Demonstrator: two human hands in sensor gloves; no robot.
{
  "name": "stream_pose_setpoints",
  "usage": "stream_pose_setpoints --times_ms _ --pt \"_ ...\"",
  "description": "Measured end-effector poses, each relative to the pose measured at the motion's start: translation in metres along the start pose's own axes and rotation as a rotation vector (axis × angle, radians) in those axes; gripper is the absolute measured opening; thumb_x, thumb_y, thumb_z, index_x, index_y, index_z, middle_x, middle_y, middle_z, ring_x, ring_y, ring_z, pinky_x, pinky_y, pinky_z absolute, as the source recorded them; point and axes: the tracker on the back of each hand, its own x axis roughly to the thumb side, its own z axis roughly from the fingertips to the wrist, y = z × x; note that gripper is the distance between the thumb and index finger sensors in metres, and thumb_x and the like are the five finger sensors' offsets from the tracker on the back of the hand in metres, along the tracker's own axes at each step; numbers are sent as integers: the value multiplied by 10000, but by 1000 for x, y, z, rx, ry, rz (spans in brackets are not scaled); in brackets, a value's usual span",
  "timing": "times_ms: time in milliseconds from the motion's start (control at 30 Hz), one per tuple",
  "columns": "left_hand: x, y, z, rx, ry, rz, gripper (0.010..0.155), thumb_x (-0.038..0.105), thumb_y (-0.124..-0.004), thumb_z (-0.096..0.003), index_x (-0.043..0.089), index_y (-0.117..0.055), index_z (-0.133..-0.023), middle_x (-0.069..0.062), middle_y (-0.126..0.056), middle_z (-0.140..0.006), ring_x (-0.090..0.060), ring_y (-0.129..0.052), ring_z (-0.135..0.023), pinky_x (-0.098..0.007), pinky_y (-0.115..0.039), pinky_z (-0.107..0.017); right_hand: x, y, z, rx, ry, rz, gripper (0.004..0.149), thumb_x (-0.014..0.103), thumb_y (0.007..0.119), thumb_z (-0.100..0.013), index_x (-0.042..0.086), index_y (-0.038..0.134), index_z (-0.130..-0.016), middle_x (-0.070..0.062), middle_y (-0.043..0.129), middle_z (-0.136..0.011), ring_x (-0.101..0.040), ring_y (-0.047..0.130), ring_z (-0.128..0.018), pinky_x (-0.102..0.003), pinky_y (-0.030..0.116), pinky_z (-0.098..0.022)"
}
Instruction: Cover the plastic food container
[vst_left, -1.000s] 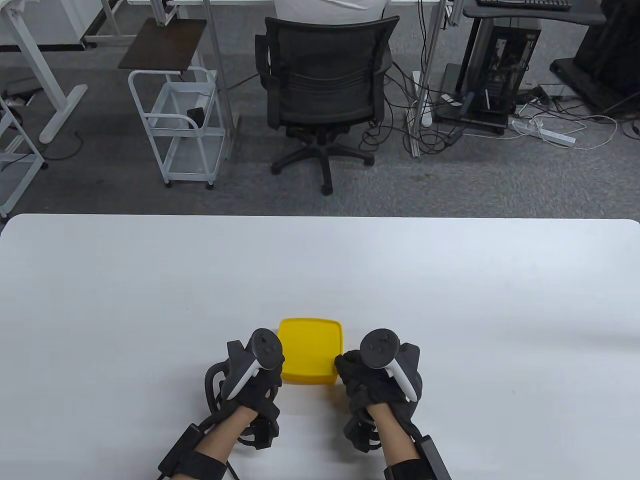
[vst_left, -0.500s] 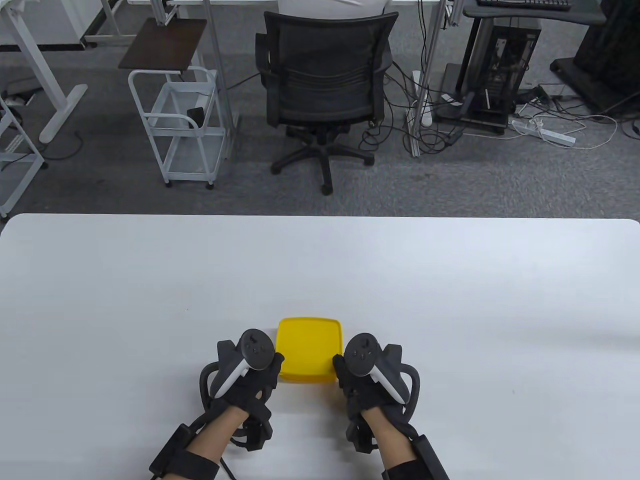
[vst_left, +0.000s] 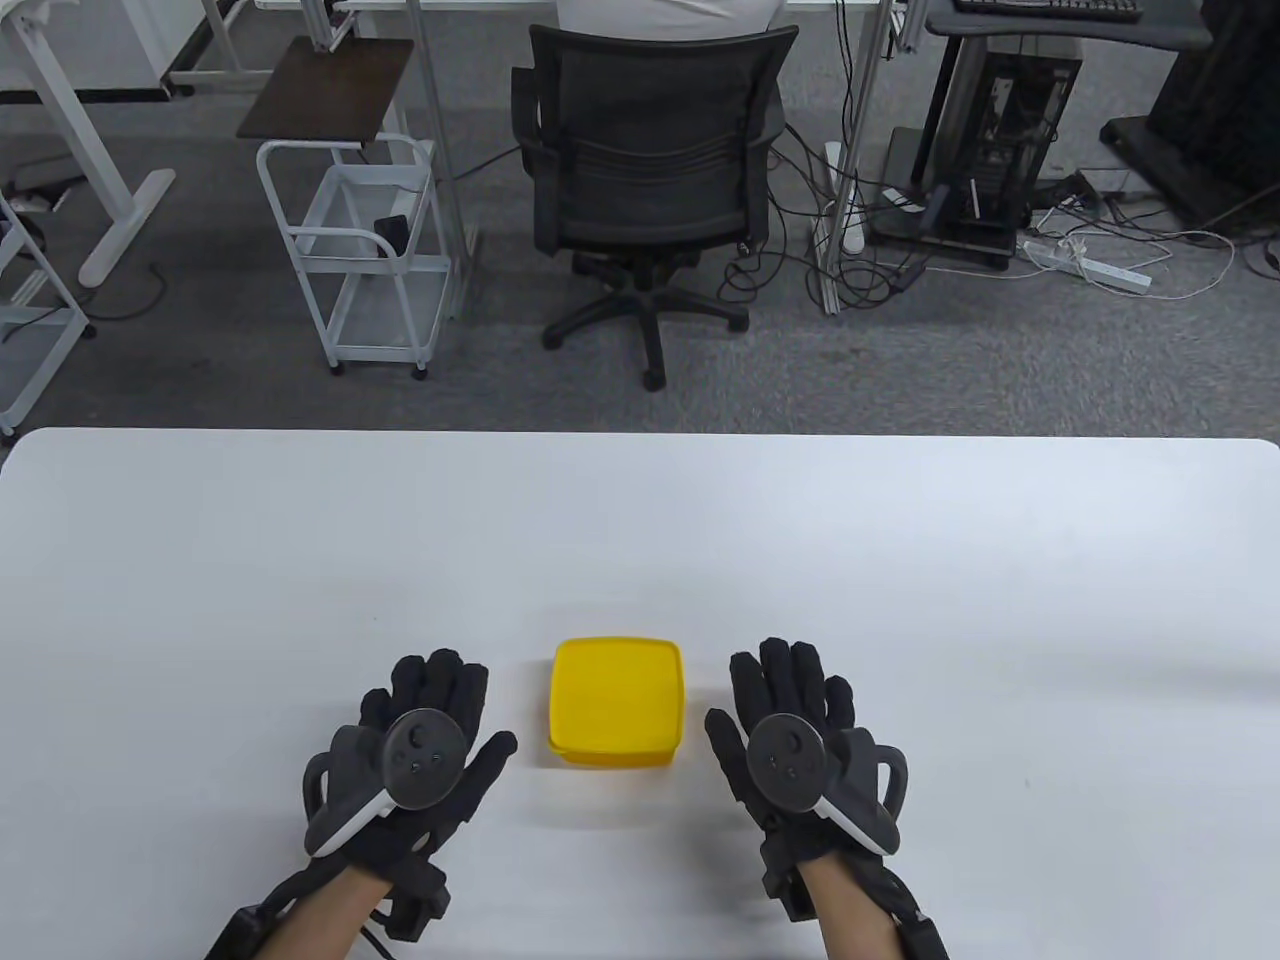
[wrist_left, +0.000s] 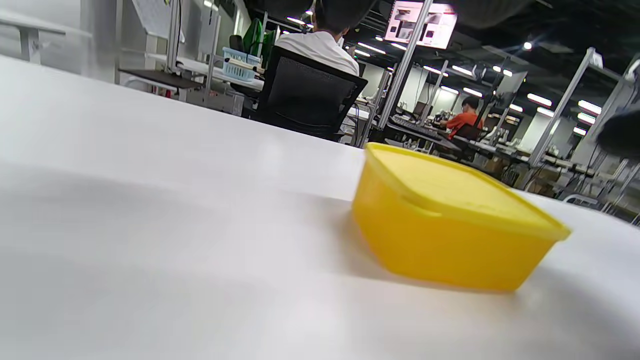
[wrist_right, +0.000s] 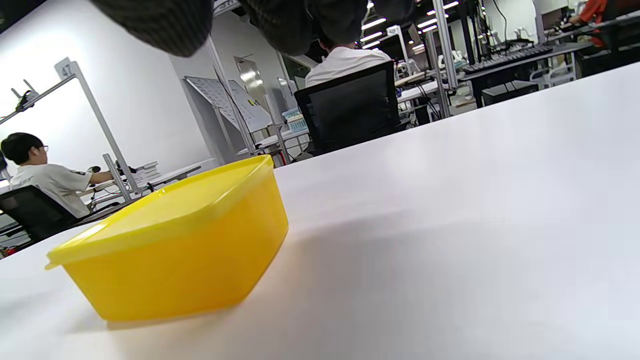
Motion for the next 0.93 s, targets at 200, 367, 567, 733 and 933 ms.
stream_pose_setpoints --times_ms 200,367,567,733,933 --pt "-12 -15 -4 -100 -1 -109 931 749 -441 -526 227 -12 -1167 -193 190 -1214 -535 192 -1056 -801 -66 -738 -4 19 -1 34 -30 97 749 589 562 -639 144 326 -1192 -249 282 -1225 -497 174 -1097 -749 251 -774" --pt "-21 -17 -5 -118 5 -57 910 718 -455 -539 214 -29 -1165 -188 183 -1211 -521 193 -1055 -786 -42 -736 -10 33 -2 180 -15 113 804 621 514 -648 123 211 -1201 -276 144 -1215 -519 45 -1060 -761 160 -746" --pt "-32 -21 -8 -144 26 -10 888 689 -467 -552 193 -63 -1169 -198 152 -1217 -522 161 -1071 -780 -56 -744 -14 39 -3 208 -5 101 798 615 511 -651 117 216 -1200 -282 133 -1209 -517 31 -1052 -756 151 -742" --pt "-30 -27 -12 -151 20 -22 878 679 -468 -557 182 -85 -1171 -210 131 -1220 -524 137 -1077 -776 -65 -744 -14 43 -3 222 -5 99 796 610 512 -652 110 219 -1199 -283 136 -1206 -516 35 -1051 -754 152 -742" --pt "-29 -30 -13 -161 19 -28 877 674 -466 -559 175 -87 -1171 -216 130 -1215 -531 132 -1074 -776 -65 -741 -14 42 -3 219 -1 100 797 609 514 -652 105 224 -1198 -287 136 -1204 -514 35 -1051 -753 154 -742"
